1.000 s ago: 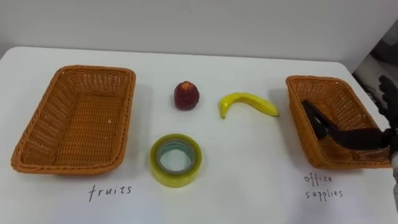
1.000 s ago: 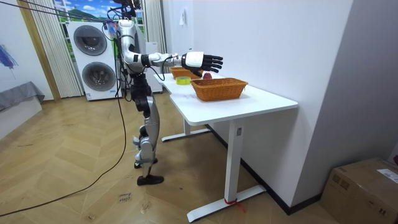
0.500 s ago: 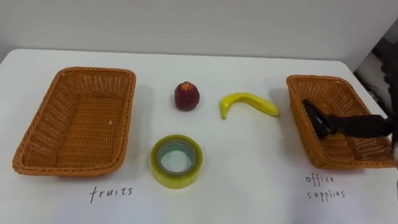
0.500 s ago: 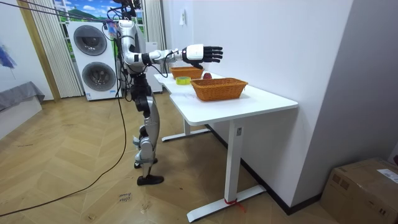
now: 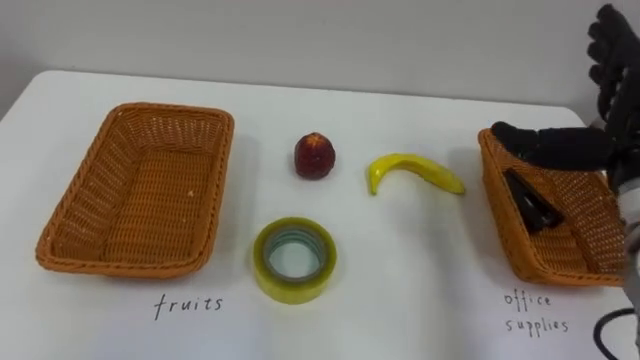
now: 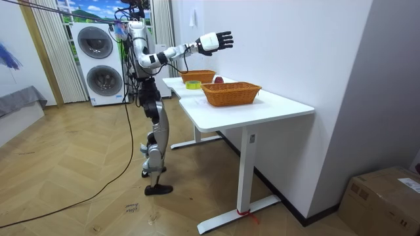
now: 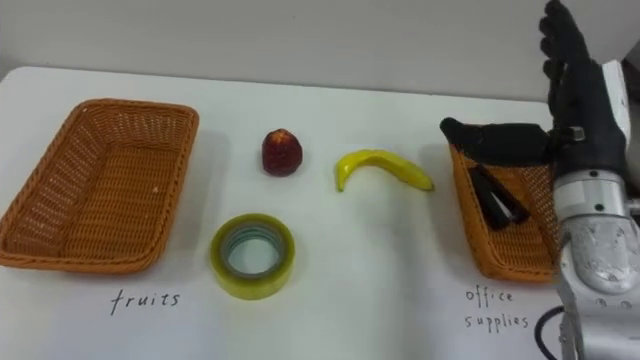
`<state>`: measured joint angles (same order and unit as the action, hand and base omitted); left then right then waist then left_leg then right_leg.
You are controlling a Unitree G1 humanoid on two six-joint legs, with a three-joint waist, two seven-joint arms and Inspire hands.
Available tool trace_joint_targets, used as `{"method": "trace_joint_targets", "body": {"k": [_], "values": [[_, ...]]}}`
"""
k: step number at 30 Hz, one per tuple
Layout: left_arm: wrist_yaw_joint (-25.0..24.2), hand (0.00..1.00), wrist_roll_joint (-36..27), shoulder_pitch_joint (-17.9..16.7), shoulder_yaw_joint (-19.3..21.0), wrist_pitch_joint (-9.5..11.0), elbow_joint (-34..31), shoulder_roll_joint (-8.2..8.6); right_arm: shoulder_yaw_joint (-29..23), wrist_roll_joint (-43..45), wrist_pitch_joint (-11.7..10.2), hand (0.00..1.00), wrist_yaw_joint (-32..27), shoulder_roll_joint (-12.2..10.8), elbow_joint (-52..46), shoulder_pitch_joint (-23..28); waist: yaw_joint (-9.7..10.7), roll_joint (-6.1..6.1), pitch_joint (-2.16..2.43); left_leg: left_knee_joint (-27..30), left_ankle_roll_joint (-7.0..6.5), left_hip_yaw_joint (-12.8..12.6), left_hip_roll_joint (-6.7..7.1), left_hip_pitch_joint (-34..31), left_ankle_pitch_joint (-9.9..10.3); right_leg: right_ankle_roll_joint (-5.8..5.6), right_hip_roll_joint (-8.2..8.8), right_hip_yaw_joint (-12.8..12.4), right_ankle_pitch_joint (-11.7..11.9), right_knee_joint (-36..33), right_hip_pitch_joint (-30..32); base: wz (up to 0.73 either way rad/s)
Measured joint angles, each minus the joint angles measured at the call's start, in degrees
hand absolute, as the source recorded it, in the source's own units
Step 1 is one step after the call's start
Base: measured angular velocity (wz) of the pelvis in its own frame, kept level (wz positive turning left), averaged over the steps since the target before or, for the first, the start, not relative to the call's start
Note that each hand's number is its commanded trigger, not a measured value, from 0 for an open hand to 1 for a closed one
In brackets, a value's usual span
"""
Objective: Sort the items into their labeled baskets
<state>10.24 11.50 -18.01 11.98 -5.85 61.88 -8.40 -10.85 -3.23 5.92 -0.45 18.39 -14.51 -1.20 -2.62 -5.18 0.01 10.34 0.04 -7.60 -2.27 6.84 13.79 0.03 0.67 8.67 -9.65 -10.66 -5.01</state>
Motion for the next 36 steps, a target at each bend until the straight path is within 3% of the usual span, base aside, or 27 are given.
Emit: {"method": "trace_joint_targets", "body": {"k": [7, 9, 17, 26, 36], "values": [[-0.68, 0.0, -0.02, 0.84, -1.68, -0.75, -0.08, 0.26, 5.76, -0.95, -0.01, 0.0, 3.28, -1.45, -0.15, -2.34, -1.42, 0.88, 0.16, 0.13, 0.01, 0.56, -0.06, -0.79, 0.01, 0.0, 0.07, 1.07, 0.0, 0.06, 0.11, 0.07], [-0.73, 0.0, 0.0, 2.06, -1.66, -1.64, -0.05, 0.15, 8.07, -0.53, 0.32, 0.0, 3.56, -1.72, -0.18, -2.34, -2.33, 0.62, 0.42, 0.19, 0.07, 0.71, -0.06, -1.17, -0.03, 0.0, 0.05, 1.13, 0.0, 0.07, 0.36, 0.04], [-0.79, 0.0, -0.01, 3.66, -1.91, -3.02, -0.06, 0.15, 13.77, -0.14, 3.53, 0.0, 8.97, -2.69, 0.02, -2.33, -4.1, -0.12, 0.51, 0.17, 0.06, 1.35, 0.0, -1.24, -0.03, 0.0, 0.08, 1.82, 0.0, 0.06, 0.23, 0.02], [-0.79, 0.0, -0.01, 5.22, -4.28, -3.37, -0.05, 0.15, 14.6, 0.32, 3.67, 0.0, 11.41, -3.66, 0.57, -2.33, -4.33, 0.09, 0.08, 0.05, 0.06, 1.72, 0.01, -1.44, -0.03, -0.01, 0.13, 2.57, 0.01, 0.12, 0.25, 0.02], [0.42, 0.0, 0.0, 5.54, -6.66, -3.71, -0.25, -0.08, 18.66, 0.3, 4.16, 0.0, 12.04, -3.93, 2.45, -2.34, -4.71, -0.15, 0.0, 0.57, -0.01, 1.86, 0.07, -2.31, -0.1, 0.0, 0.25, 2.69, 0.01, 0.1, 0.95, 0.0]]}}
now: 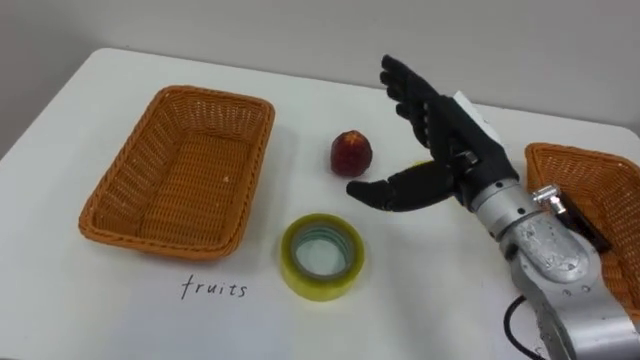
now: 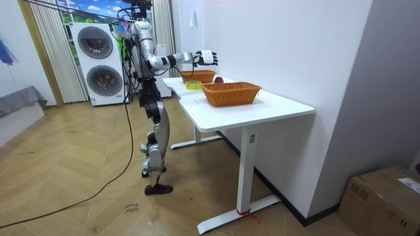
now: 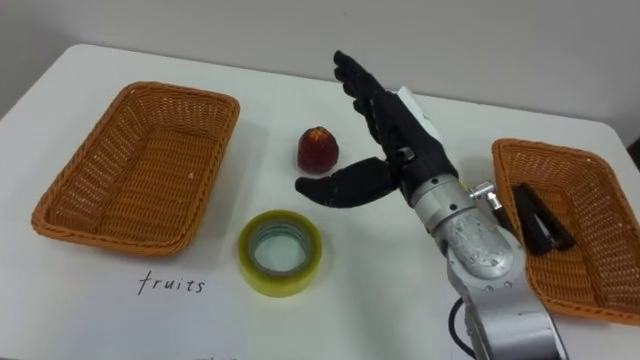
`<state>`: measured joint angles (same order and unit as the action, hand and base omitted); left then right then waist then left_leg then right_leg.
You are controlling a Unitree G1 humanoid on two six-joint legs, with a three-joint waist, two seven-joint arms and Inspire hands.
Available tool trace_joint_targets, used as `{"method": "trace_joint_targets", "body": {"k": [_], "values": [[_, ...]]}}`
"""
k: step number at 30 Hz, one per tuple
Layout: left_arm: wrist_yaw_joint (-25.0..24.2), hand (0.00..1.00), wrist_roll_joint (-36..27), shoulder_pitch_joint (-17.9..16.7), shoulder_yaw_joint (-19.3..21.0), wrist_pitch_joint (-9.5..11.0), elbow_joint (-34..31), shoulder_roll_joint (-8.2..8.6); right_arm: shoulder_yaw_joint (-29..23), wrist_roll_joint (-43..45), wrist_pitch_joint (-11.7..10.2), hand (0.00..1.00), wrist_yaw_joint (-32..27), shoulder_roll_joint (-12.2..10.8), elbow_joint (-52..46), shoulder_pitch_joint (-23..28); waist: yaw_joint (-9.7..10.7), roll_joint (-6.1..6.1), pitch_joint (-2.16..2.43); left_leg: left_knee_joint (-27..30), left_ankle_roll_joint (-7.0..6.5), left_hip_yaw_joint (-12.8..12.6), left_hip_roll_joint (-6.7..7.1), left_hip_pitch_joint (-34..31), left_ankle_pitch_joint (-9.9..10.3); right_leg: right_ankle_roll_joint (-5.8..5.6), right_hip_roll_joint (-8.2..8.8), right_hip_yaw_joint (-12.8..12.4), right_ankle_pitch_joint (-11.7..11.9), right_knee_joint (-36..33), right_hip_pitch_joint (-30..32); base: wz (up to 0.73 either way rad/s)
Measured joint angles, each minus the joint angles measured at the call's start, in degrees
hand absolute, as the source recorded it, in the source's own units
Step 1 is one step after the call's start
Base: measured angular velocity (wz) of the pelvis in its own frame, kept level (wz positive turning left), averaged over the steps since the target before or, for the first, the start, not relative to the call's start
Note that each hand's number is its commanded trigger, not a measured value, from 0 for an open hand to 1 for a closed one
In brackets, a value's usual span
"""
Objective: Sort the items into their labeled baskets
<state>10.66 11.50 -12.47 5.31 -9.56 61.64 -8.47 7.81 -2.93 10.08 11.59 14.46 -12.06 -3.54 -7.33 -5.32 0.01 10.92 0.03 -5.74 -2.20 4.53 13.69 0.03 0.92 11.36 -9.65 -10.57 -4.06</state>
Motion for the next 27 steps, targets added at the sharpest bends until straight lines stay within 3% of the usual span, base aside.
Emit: {"method": "trace_joint_targets", "body": {"k": [12, 23, 27], "values": [[0.01, 0.0, -0.06, 0.02, -0.08, -1.08, -1.17, 0.08, 2.77, 0.74, 1.52, 0.0, 0.32, 0.0, 4.12, -0.02, -0.81, 0.64, -0.41, -0.02, 0.05, 0.51, -0.04, -0.76, -0.04, 0.0, -0.02, 0.46, 0.0, 0.06, 0.31, 0.02], [0.05, 0.0, -0.06, -0.35, -0.08, -1.69, -2.72, 0.08, 4.86, 1.32, 2.1, 0.0, 1.21, -0.27, 4.6, -0.02, -1.01, 0.98, 0.05, 0.62, 0.06, 0.58, -0.02, -0.81, -0.06, 0.0, 0.01, 0.52, 0.0, 0.05, 0.2, 0.0], [0.13, 0.0, -0.06, -0.3, -0.07, -1.91, -2.68, 0.2, 4.89, 3.35, 2.52, 0.0, 1.22, -0.93, 4.63, 0.0, -0.99, 1.24, 0.0, 0.48, 0.06, 0.66, -0.03, -0.89, -0.06, 0.0, 0.05, 0.78, 0.0, 0.03, 0.13, 0.0]]}}
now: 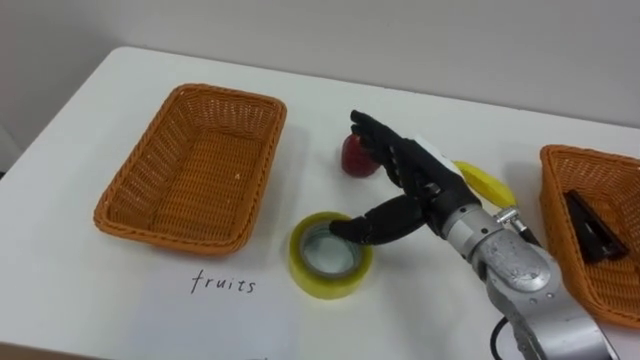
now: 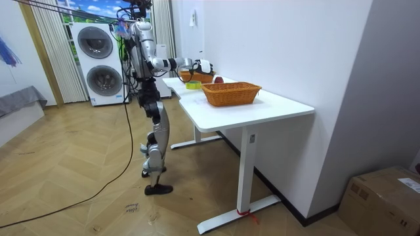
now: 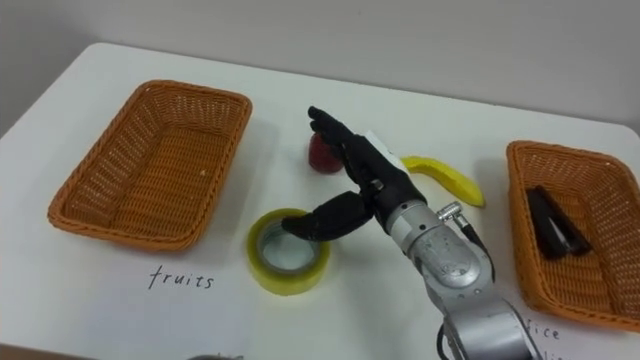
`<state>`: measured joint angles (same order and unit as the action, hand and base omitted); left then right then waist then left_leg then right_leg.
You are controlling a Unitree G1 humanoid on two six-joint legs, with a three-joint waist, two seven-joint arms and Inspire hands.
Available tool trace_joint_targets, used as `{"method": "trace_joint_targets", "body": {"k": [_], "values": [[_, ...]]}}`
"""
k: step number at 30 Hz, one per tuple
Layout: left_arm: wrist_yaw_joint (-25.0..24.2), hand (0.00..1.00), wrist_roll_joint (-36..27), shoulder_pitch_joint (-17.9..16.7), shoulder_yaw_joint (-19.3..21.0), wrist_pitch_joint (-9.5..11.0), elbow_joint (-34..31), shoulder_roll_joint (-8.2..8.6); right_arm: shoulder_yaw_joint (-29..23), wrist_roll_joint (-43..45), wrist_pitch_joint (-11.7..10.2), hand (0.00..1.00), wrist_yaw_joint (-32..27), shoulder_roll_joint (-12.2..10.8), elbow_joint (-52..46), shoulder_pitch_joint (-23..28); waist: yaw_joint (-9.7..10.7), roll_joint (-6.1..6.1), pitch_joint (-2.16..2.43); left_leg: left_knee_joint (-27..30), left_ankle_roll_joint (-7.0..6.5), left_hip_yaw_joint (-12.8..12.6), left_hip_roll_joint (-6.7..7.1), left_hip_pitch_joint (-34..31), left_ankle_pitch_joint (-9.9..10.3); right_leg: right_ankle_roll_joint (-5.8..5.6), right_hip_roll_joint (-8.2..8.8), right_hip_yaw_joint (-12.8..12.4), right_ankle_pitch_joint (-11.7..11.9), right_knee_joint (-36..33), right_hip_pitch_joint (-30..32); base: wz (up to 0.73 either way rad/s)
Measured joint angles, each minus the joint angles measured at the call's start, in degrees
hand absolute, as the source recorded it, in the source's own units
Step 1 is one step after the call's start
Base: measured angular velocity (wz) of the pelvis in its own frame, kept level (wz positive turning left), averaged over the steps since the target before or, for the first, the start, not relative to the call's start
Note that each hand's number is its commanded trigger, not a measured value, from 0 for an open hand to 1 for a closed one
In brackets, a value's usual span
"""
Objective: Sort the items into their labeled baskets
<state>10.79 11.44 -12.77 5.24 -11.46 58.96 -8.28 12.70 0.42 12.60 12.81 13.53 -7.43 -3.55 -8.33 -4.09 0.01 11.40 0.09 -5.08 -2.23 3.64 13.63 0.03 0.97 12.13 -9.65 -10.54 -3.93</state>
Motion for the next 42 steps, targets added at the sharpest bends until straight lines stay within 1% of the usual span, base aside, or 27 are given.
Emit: {"method": "trace_joint_targets", "body": {"k": [6, 13, 19, 27, 33, 42], "values": [[0.0, 0.0, 0.01, -0.01, 0.0, -0.72, 0.04, 0.13, 0.01, 0.71, 0.01, 0.0, 0.92, -0.25, 0.05, 0.0, 0.03, 0.14, -0.06, 0.0, 0.05, 0.39, 0.0, -0.07, -0.03, 0.0, 0.02, 0.57, 0.0, -0.07, -0.08, 0.02], [-0.05, 0.0, 0.0, 0.34, 0.0, -0.74, 0.14, 0.7, 0.15, 1.32, 0.01, 0.0, 1.14, -0.75, 2.25, 0.0, -0.06, 0.14, -0.06, -0.01, 0.05, 0.46, 0.0, -0.14, -0.03, 0.0, 0.03, 0.75, 0.0, -0.07, -0.06, 0.0], [-0.18, 0.0, 0.01, 0.93, -0.01, -0.72, 0.19, 0.72, 0.28, 4.79, 0.03, 0.0, 1.17, -1.25, 3.0, 0.0, -0.17, 0.07, -0.05, -0.02, 0.05, 0.5, 0.0, -0.25, -0.03, 0.0, 0.02, 0.69, 0.0, -0.06, 0.07, 0.0], [-0.18, 0.0, 0.01, 1.08, 0.0, -0.68, 0.19, 0.7, 1.09, 7.04, 0.03, 0.0, 2.95, -1.26, 3.03, 0.0, -0.15, -0.5, 0.03, -0.11, 0.05, 0.5, -0.01, -0.24, -0.03, 0.0, 0.02, 0.69, 0.0, -0.06, 0.1, 0.0], [-0.18, 0.0, 0.0, 1.08, 0.0, -0.6, 0.23, 0.7, 1.74, 7.3, 0.03, 0.0, 3.65, -1.33, 4.27, 0.0, -0.16, -1.08, -0.18, -0.08, 0.05, 0.52, 0.0, -0.25, -0.03, 0.0, 0.03, 0.68, 0.0, -0.07, 0.08, 0.0], [-0.21, 0.0, -0.06, 1.06, -0.06, -0.57, 0.78, 0.64, 1.82, 8.07, 0.03, 0.0, 4.42, -1.51, 5.26, 0.0, -0.17, -1.07, -0.2, -0.06, 0.05, 0.52, 0.0, -0.24, -0.03, 0.0, 0.02, 0.66, 0.0, -0.06, 0.08, 0.0]]}}
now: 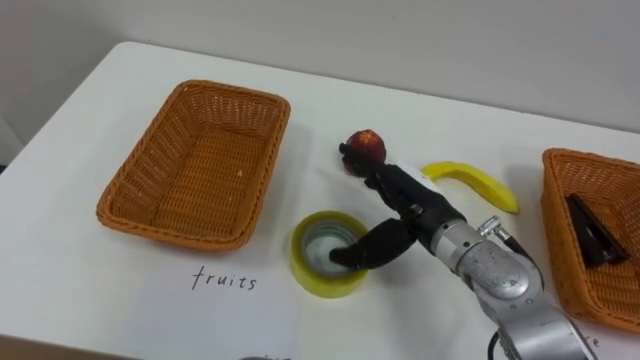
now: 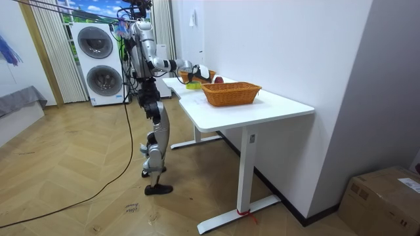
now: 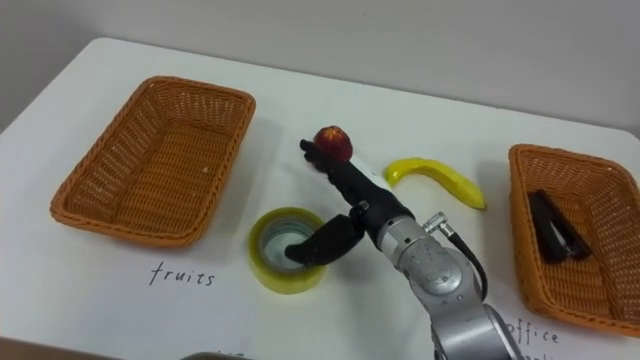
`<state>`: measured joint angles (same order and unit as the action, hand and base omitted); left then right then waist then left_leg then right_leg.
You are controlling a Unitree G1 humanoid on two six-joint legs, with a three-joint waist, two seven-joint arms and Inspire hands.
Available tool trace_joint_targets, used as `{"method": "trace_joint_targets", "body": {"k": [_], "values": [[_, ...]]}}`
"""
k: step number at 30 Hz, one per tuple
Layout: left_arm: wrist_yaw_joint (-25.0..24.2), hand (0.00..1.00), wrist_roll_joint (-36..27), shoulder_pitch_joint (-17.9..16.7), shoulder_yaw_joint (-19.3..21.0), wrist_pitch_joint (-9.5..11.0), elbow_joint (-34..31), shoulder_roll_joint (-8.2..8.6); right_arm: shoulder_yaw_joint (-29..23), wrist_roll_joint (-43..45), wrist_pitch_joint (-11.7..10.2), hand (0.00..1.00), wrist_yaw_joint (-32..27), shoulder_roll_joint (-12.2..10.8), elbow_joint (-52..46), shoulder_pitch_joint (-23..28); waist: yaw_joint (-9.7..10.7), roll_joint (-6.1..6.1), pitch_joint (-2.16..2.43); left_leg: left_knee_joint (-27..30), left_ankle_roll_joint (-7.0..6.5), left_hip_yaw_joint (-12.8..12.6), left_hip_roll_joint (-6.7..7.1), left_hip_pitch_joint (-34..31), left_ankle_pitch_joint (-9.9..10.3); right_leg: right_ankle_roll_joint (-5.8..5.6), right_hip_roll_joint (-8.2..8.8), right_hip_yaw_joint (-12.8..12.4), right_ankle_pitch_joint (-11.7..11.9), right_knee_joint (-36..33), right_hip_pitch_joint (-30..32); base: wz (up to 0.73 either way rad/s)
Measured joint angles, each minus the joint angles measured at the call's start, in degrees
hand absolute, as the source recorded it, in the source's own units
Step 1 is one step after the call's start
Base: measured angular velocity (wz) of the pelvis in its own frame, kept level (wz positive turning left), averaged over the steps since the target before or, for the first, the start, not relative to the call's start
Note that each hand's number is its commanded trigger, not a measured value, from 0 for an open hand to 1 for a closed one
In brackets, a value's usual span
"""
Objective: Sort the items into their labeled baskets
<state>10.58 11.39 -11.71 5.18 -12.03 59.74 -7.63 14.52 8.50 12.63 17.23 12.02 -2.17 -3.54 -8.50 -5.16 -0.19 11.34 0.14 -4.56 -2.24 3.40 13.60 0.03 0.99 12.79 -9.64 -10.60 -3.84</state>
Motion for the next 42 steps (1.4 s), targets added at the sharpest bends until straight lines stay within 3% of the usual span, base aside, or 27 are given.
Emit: {"method": "trace_joint_targets", "body": {"k": [6, 22, 35, 42], "values": [[-0.04, 0.0, -0.54, 0.03, -2.05, -0.04, 0.0, -0.34, 0.17, 0.67, 0.03, 0.0, 0.08, -1.2, 1.9, 0.0, 0.02, -0.06, -0.03, 0.0, 0.0, 0.01, 0.0, 0.03, 0.0, 0.0, 0.0, 0.0, 0.0, 0.0, 0.0, 0.0], [0.05, 0.0, -0.58, 1.42, -2.12, 0.35, -0.11, -0.3, 0.6, 0.84, 0.16, 0.0, 0.82, -3.1, 4.06, -0.05, -1.47, -0.23, -0.04, 0.06, 0.0, 0.0, 0.01, 0.19, 0.0, 0.0, -0.04, 0.0, 0.0, 0.02, -0.05, 0.0], [-0.04, 0.0, -0.51, 0.86, -2.07, -0.1, -0.31, -0.68, 1.76, 2.47, 2.0, 0.0, 1.08, -3.4, 4.49, -1.25, -1.62, -0.76, 0.04, 0.43, 0.03, 0.73, 0.05, 0.12, -0.02, 0.0, -0.02, 0.31, 0.0, 0.0, -0.23, 0.01], [-0.04, 0.0, -0.44, 0.8, -1.97, -1.45, -0.62, -0.75, 2.25, 10.14, 3.72, 0.0, 4.67, -3.3, 3.82, -2.65, -2.53, -1.23, 0.03, 0.25, 0.03, 0.74, 0.06, 0.03, -0.01, 0.02, -0.04, 0.34, 0.01, 0.0, -0.2, 0.0]]}}
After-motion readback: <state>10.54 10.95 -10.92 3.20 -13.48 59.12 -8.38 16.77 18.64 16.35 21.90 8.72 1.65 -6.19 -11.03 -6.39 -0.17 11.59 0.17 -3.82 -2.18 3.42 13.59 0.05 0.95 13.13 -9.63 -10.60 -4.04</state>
